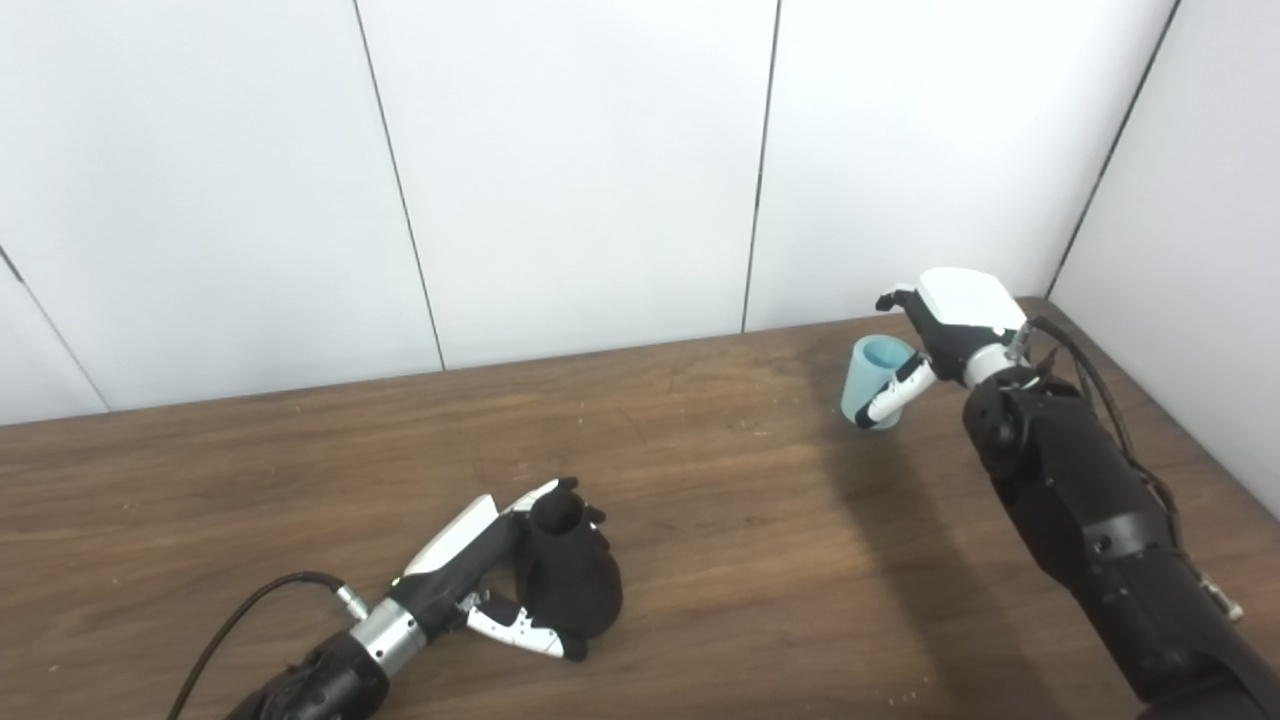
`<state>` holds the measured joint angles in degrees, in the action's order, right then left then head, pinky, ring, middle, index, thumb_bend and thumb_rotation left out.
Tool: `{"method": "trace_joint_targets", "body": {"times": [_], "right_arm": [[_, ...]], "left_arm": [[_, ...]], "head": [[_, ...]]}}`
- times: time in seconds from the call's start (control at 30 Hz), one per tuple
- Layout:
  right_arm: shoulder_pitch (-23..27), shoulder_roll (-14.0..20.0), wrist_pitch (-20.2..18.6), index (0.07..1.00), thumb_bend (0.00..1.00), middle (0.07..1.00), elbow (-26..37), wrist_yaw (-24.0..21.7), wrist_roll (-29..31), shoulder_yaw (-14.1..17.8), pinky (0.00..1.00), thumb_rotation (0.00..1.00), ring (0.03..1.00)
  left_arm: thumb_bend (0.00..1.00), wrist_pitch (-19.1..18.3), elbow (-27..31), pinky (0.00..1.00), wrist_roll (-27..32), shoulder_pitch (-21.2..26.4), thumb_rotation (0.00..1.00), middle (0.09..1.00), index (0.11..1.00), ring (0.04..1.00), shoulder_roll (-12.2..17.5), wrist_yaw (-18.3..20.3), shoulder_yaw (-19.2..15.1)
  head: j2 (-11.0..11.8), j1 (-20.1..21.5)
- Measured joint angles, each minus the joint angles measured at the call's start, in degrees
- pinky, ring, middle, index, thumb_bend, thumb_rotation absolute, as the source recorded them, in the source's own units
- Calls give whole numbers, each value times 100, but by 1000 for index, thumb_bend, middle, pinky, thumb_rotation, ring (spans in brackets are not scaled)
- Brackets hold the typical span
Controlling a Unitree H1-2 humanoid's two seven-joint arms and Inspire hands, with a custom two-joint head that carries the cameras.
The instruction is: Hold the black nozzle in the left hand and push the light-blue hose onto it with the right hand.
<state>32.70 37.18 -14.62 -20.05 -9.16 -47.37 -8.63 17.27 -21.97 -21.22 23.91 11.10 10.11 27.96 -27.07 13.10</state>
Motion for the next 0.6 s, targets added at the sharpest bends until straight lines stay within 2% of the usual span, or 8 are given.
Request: {"method": "trace_joint_targets", "body": {"times": [0.6], "right_arm": [[232, -1, 150, 780, 1000, 848, -260, 47, 15, -179, 698, 285, 809]], "left_arm": [[521, -2, 0, 1000, 0, 2, 66, 806, 480, 991, 0, -4, 16]], "head": [[-18, -44]]}}
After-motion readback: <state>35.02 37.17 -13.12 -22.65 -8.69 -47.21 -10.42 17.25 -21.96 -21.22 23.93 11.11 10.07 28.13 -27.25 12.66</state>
